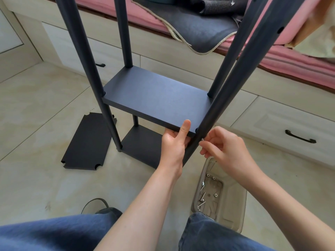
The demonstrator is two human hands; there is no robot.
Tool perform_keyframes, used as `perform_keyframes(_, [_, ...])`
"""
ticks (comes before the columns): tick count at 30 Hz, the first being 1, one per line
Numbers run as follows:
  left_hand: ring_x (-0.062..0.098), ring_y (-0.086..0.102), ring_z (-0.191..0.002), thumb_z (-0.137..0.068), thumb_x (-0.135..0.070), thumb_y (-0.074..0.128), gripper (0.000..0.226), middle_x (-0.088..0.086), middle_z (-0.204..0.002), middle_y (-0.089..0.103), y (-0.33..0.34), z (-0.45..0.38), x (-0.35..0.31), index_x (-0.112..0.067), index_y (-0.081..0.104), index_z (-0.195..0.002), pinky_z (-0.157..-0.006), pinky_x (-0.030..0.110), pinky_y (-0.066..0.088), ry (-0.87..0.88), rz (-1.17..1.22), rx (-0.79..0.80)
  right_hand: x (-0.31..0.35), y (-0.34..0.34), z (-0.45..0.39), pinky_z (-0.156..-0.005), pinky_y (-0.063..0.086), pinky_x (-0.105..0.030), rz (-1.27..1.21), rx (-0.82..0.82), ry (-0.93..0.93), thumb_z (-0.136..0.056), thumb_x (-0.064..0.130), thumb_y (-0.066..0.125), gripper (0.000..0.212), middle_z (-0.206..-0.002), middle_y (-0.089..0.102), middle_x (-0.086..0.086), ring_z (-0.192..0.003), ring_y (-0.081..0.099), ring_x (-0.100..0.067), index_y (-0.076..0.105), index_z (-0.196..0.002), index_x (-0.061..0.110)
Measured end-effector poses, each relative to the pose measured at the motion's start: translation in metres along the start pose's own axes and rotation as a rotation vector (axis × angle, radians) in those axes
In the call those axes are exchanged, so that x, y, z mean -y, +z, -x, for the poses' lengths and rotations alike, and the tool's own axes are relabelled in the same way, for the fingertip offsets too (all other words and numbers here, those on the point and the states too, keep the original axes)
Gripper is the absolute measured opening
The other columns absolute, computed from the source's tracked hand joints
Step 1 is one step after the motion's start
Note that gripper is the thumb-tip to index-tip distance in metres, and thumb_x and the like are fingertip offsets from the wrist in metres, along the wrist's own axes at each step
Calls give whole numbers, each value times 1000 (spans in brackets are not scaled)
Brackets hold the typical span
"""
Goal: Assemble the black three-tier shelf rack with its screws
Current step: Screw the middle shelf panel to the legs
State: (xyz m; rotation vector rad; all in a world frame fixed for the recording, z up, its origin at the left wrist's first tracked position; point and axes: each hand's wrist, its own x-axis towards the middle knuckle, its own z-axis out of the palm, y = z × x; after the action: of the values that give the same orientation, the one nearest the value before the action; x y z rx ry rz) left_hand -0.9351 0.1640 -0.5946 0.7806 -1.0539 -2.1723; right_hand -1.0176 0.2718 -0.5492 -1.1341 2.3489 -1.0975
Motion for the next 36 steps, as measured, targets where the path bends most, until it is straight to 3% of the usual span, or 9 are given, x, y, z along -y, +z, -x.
perform_keyframes(7, [35, 73, -101, -81, -54, 70, 56, 16, -111, 74, 0, -1, 5, -17, 60, -121, -99, 49, 56, 3, -49, -13, -7, -2, 3, -69, 57, -35, 3, 28, -3, -87, 21, 74, 17, -67, 73, 13, -67, 69, -7, 60, -77, 23])
perform_keyframes(14, [33, 72, -105, -81, -52, 73, 56, 12, -112, 75, -1, -3, 8, -16, 61, -122, -100, 49, 55, -8, -31, 0, -8, 0, 1, -71, 60, -39, -35, 16, -5, -89, 19, 72, 17, -70, 74, 10, -69, 70, -8, 59, -78, 22])
perform_keyframes(22, [27, 74, -100, -78, -54, 71, 54, 8, -106, 77, 0, -3, 8, -19, 62, -117, -90, 35, 59, -31, -47, -1, -6, -8, -5, -78, 59, -44, -3, 88, -11, -90, 18, 69, 11, -69, 74, 10, -73, 71, -14, 63, -81, 16])
perform_keyframes(27, [31, 74, -100, -81, -48, 71, 53, 15, -110, 75, 0, -2, 5, -13, 61, -120, -92, 39, 60, -51, -24, -7, -10, -2, 5, -72, 58, -44, 9, -18, -46, -92, 21, 67, 13, -69, 72, 13, -70, 69, -10, 62, -80, 21])
perform_keyframes(33, [35, 72, -104, -95, -35, 67, 41, 19, -114, 73, 2, -2, 5, -6, 59, -124, -97, 45, 57, -71, -7, -3, -16, 13, 15, -67, 50, -16, -16, -128, -46, -97, 16, 60, 16, -73, 70, 16, -69, 67, -6, 58, -83, 22])
perform_keyframes(36, [33, 72, -106, -92, -38, 69, 47, 18, -115, 73, 3, 0, 5, -7, 59, -125, -101, 48, 55, -72, -16, 2, -15, 15, 13, -67, 51, -19, -60, -137, -15, -97, 17, 59, 15, -73, 70, 13, -70, 67, -8, 58, -83, 21])
